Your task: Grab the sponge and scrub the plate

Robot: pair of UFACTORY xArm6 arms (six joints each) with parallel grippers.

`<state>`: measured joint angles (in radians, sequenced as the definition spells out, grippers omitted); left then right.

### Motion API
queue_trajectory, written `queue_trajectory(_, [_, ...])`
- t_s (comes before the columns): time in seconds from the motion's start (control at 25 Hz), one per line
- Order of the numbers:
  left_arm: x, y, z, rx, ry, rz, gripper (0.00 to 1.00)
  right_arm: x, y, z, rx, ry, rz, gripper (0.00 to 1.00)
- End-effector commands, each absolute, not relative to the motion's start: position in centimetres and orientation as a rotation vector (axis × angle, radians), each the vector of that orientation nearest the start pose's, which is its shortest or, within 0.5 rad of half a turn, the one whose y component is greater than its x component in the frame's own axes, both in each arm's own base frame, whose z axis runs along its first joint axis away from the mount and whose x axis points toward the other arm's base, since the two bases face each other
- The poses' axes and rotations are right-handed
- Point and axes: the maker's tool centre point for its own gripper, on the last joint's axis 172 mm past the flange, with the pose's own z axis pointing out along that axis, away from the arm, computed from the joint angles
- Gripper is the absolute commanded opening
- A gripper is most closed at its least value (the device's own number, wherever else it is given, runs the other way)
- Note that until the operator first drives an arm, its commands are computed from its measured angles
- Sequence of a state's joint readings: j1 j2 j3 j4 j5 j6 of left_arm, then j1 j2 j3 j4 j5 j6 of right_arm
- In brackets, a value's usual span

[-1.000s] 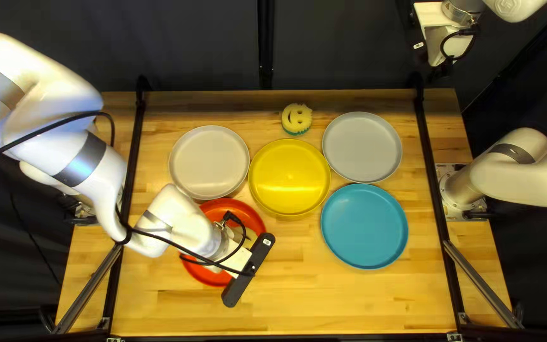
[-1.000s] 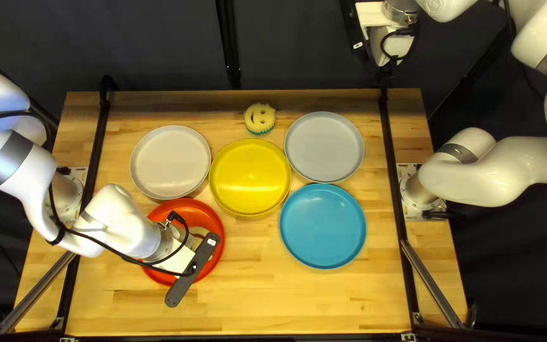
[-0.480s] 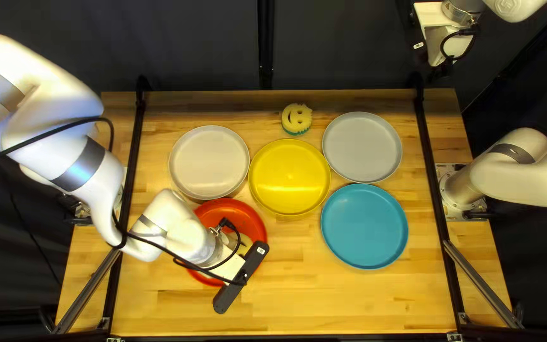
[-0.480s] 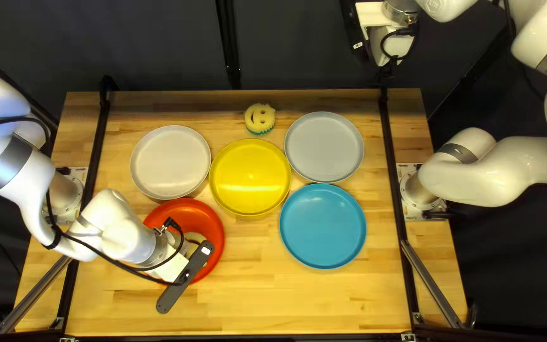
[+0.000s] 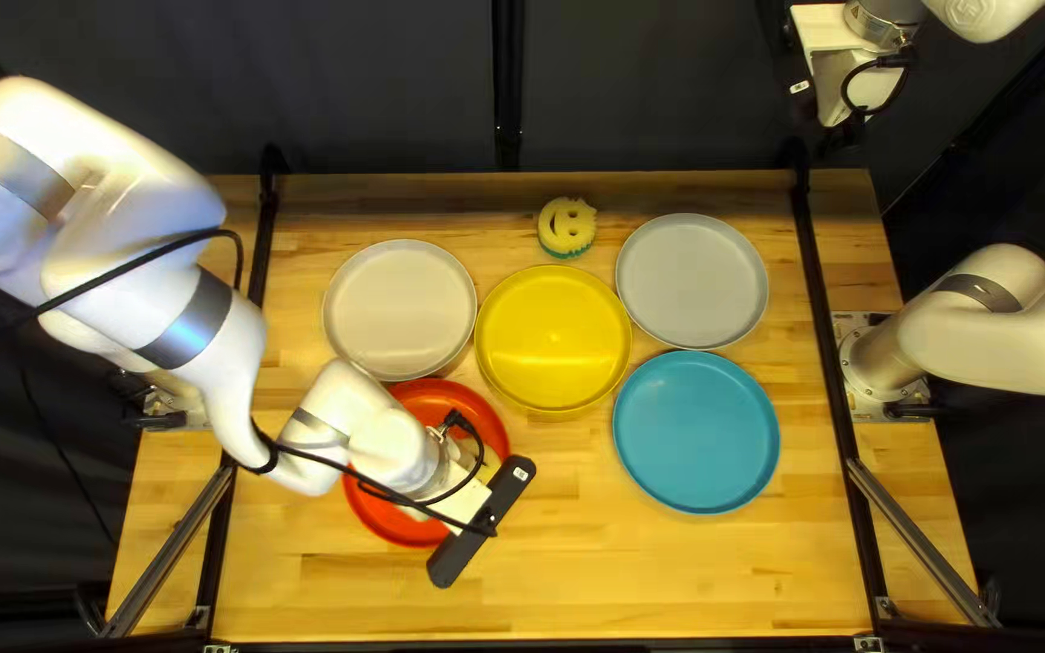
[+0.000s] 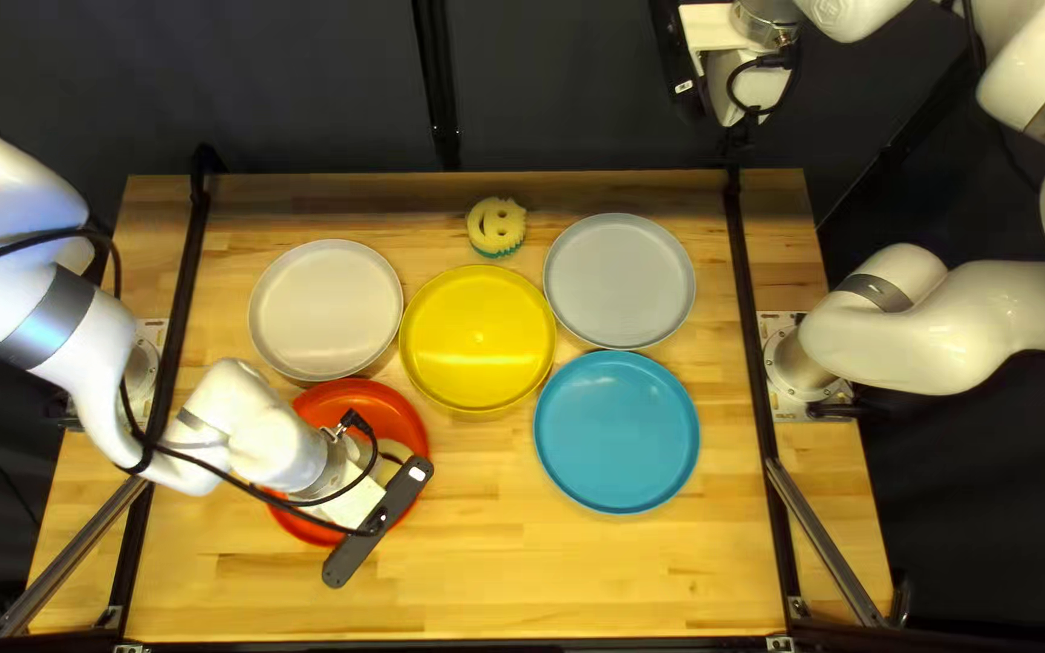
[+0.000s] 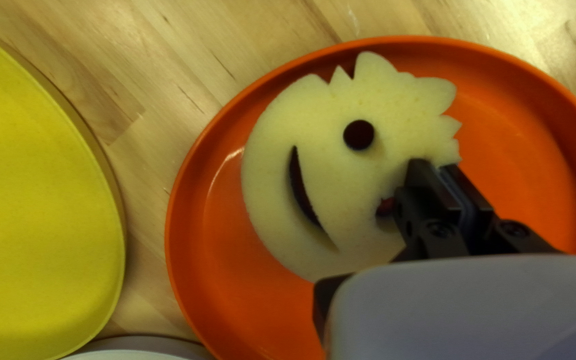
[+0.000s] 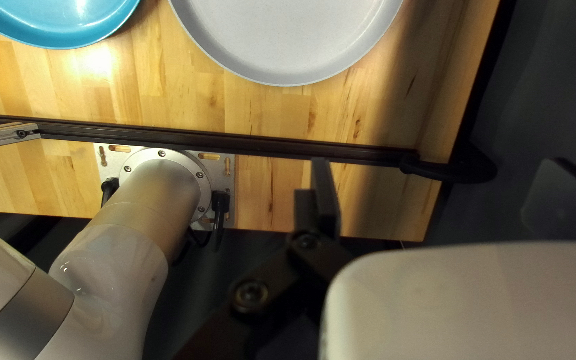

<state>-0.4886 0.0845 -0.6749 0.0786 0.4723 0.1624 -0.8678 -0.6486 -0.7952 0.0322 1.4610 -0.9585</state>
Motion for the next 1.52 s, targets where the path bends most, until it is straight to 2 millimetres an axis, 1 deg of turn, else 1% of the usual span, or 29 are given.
queue_trajectory(0.04, [35.9,-20.7,4.3,-2.936,1.084,-0.164,0.00,19.5,-21.7,28.9,-3.106,-0.135,-0.023,1.00])
queue_trajectory(0.16, [34.0,-21.2,4.2,-2.950,1.069,-0.144,0.00,19.5,-21.7,28.9,-3.106,-0.135,-0.023,1.00])
queue_trajectory(0.32, [32.3,-21.4,4.1,-2.966,1.051,-0.122,0.00,19.5,-21.7,28.9,-3.106,-0.135,-0.023,1.00])
queue_trajectory(0.48, [31.7,-21.3,4.2,-2.976,1.034,-0.111,0.00,19.5,-21.7,28.9,-3.106,-0.135,-0.023,1.00])
queue_trajectory(0.6, [33.1,-20.6,4.2,-2.979,1.028,-0.120,0.00,19.5,-21.7,28.9,-3.106,-0.135,-0.023,1.00])
queue_trajectory(0.76, [36.5,-19.0,4.0,-2.972,1.036,-0.153,0.00,19.5,-21.7,28.9,-3.106,-0.135,-0.023,1.00])
queue_trajectory(0.8, [37.0,-18.8,4.0,-2.971,1.038,-0.158,0.00,19.5,-21.7,28.9,-3.106,-0.135,-0.023,1.00])
queue_trajectory(0.84, [38.2,-18.3,4.1,-2.967,1.044,-0.171,0.00,19.5,-21.7,28.9,-3.106,-0.135,-0.023,1.00])
queue_trajectory(0.88, [38.5,-18.1,4.1,-2.965,1.046,-0.177,0.00,19.5,-21.7,28.9,-3.106,-0.135,-0.023,1.00])
queue_trajectory(0.92, [39.4,-17.7,4.1,-2.962,1.052,-0.188,0.00,19.5,-21.7,28.9,-3.106,-0.135,-0.023,1.00])
queue_trajectory(1.04, [40.4,-17.1,4.2,-2.957,1.063,-0.203,0.00,19.5,-21.7,28.9,-3.106,-0.135,-0.023,1.00])
queue_trajectory(1.08, [40.4,-17.1,4.3,-2.956,1.065,-0.206,0.00,19.5,-21.7,28.9,-3.106,-0.135,-0.023,1.00])
queue_trajectory(1.2, [39.8,-17.2,4.6,-2.958,1.068,-0.205,0.00,19.5,-21.7,28.9,-3.106,-0.135,-0.023,1.00])
queue_trajectory(1.28, [38.5,-17.5,4.6,-2.963,1.067,-0.196,0.00,19.5,-21.7,28.9,-3.106,-0.135,-0.023,1.00])
queue_trajectory(1.4, [36.5,-17.9,4.4,-2.973,1.062,-0.176,0.00,19.5,-21.7,28.9,-3.106,-0.135,-0.023,1.00])
queue_trajectory(1.48, [34.7,-18.2,4.4,-2.983,1.051,-0.161,0.00,19.5,-21.7,28.9,-3.106,-0.135,-0.023,1.00])
queue_trajectory(1.52, [33.5,-18.4,4.5,-2.991,1.040,-0.152,0.00,19.5,-21.7,28.9,-3.106,-0.135,-0.023,1.00])
